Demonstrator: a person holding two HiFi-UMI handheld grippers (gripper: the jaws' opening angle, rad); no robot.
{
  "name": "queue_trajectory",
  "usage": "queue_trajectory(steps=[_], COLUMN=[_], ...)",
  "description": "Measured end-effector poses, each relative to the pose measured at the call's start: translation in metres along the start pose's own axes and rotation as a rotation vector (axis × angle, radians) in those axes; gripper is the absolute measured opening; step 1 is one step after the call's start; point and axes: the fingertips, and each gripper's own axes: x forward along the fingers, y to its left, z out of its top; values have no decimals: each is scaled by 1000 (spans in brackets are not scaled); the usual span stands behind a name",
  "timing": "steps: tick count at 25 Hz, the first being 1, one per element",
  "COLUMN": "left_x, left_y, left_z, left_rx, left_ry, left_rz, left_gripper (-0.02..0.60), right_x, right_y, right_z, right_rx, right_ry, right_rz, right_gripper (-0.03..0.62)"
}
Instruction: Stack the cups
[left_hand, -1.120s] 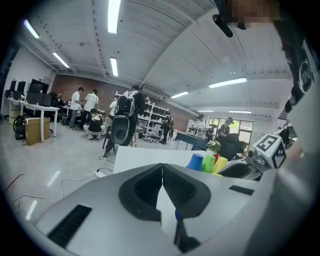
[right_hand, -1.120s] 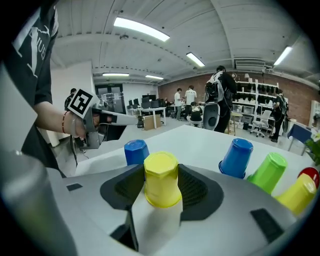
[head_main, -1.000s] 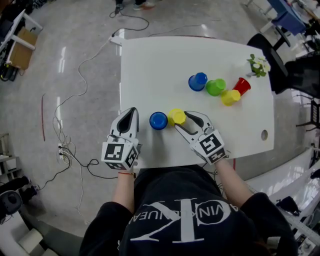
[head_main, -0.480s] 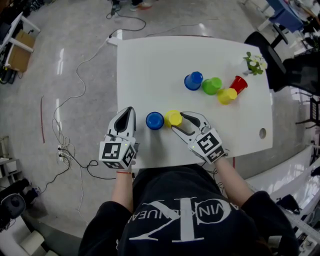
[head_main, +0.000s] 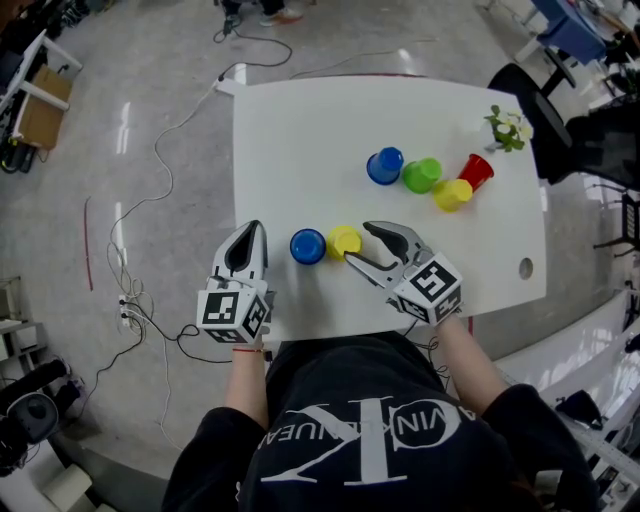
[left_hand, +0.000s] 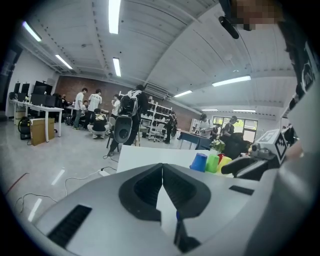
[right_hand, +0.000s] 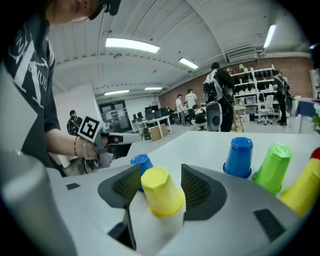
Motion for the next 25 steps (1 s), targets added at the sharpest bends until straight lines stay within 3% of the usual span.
queue_trajectory(steps=[3,9,13,17,20,25], left_x=[-4,-14,-20,-24,-29,-32], left_y=[7,16,14,10,11,19], left_z=[-2,-5,-13,-21,-24,-22], left_rx=[-2,-9,-9,-9,-15,-27], left_ry=[-2,-8,11,33,39,22], left_rz=[24,61,65,65,74,97], left_gripper=[5,5,5,5,5,5], right_x=[-11,-23,-14,7,14,2], right_y=[-28,-116,-155,-174,-177,-143], right_z=[18,26,23,17,16,23], right_rx=[51,91,158,221,201,76], right_ry=[-75,-103,-94,-79,-59,-75], right_rz=[-76,-447,-600,-638,-634,-513], right_gripper=[261,267,273,273,249,241])
